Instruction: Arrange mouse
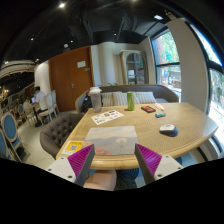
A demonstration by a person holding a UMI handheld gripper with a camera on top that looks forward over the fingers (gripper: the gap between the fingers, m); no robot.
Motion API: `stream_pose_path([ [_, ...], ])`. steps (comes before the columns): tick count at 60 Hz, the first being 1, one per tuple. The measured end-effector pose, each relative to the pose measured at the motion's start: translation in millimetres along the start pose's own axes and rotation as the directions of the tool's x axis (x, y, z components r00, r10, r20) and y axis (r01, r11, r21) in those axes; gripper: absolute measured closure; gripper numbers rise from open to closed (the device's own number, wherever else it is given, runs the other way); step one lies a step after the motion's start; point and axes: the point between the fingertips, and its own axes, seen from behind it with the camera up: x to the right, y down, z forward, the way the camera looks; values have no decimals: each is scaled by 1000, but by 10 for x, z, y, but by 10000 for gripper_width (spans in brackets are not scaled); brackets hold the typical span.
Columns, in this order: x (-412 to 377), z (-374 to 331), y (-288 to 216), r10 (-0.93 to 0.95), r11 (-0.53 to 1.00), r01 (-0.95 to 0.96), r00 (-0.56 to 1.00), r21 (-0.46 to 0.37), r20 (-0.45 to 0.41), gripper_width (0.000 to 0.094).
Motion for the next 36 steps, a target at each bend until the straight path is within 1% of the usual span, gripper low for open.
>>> stream_pose_path([
  [10,350,125,52,24,1000,-24,999,8,-32,102],
  [18,913,360,123,35,999,-36,997,-5,-72,104],
  [27,1960,780,259,29,999,-38,977,-36,-213,106],
  [32,2495,990,384,19,996,-43,954,-75,-300,115],
  [36,2763,1119,428,-12,994,-23,944,-103,-330,113],
])
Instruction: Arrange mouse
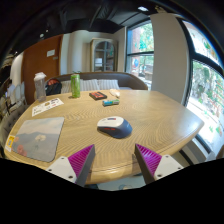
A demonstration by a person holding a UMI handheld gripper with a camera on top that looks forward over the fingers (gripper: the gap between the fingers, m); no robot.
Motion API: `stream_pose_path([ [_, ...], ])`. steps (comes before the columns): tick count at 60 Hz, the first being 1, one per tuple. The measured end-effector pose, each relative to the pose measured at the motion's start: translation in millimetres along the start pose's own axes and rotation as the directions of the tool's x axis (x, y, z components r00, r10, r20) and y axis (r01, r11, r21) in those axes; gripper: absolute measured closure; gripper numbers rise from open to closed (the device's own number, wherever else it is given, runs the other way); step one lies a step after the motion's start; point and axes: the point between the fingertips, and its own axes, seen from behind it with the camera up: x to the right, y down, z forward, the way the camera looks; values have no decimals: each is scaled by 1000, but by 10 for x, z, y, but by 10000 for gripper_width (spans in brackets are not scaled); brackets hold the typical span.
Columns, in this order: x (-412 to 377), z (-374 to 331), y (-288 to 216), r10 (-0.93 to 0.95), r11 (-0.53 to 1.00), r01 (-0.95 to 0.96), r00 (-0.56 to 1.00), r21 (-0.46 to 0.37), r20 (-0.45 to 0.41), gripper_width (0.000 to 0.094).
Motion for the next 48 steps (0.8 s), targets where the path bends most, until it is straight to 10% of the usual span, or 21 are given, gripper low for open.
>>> stream_pose_path([
  [31,263,1230,-482,-8,997,17,991,-70,131,133],
  [37,363,1320,-537,8,996,2,994,-94,112,338],
  [48,420,1276,-549,61,991,-56,998,-118,32,446],
])
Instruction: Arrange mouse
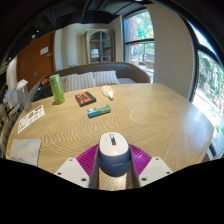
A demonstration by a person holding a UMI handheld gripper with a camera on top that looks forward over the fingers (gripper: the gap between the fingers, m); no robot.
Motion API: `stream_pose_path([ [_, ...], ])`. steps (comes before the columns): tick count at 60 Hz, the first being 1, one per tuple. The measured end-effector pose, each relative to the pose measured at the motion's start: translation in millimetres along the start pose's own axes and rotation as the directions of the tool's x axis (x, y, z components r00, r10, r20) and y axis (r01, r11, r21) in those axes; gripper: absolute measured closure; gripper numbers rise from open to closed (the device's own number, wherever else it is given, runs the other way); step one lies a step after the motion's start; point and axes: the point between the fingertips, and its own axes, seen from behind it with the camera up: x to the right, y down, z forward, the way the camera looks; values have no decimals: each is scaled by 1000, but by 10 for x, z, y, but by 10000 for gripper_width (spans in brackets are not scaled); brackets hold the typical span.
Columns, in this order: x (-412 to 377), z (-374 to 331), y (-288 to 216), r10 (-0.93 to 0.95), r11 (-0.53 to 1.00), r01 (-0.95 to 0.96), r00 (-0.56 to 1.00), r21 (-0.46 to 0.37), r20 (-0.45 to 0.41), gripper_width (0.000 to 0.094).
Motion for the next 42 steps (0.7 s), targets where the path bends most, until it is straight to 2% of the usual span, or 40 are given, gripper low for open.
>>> stream_pose_path([
  [2,0,-54,-27,-8,1000,8,1000,10,-20,474],
  [5,-59,-227,-223,-56,993,62,997,104,-53,503],
  [10,-382,-685,-580,-80,974,95,994,207,-79,523],
  [17,-1306,-1395,-954,-78,940,68,997,333,17,523],
  [22,-2046,-1706,-975,-114,924,76,990,375,81,525],
  [26,-2667,-1751,-692,-156,924,97,979,369,134,526],
  [33,-3383,-1463,-53,-185,959,123,954,256,238,526],
  [42,-3534,-1191,522,-185,979,161,960,124,211,519],
])
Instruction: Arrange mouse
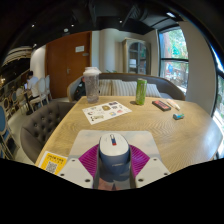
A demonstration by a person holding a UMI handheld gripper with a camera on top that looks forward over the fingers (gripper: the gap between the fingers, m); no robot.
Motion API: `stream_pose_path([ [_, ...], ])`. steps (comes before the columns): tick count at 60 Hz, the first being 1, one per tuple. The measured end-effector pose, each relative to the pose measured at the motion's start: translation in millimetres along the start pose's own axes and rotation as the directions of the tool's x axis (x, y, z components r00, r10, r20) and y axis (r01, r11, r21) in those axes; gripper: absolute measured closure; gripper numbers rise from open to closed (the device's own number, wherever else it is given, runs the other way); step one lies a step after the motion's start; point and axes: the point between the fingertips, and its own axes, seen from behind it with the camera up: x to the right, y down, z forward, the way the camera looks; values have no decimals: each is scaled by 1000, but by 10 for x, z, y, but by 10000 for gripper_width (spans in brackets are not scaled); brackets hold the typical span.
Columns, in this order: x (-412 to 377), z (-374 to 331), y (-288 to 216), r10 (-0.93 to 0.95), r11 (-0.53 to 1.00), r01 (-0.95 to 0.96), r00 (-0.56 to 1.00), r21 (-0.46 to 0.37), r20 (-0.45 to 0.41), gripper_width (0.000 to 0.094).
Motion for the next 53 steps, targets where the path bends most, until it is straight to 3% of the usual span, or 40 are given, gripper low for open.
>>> stream_pose_path([
  [7,17,148,328,34,996,-34,999,-82,-5,464],
  [17,77,184,326,4,997,-5,1000,-74,-14,357],
  [20,69,155,352,-8,997,8,1000,-79,1,258],
  [23,122,81,354,-33,997,34,999,-74,16,87],
  [24,138,42,358,-43,996,45,999,-71,21,78],
  [35,398,-538,517,-53,998,56,996,-40,69,86],
  [53,1492,-1480,1036,-25,999,23,999,-33,-48,85],
])
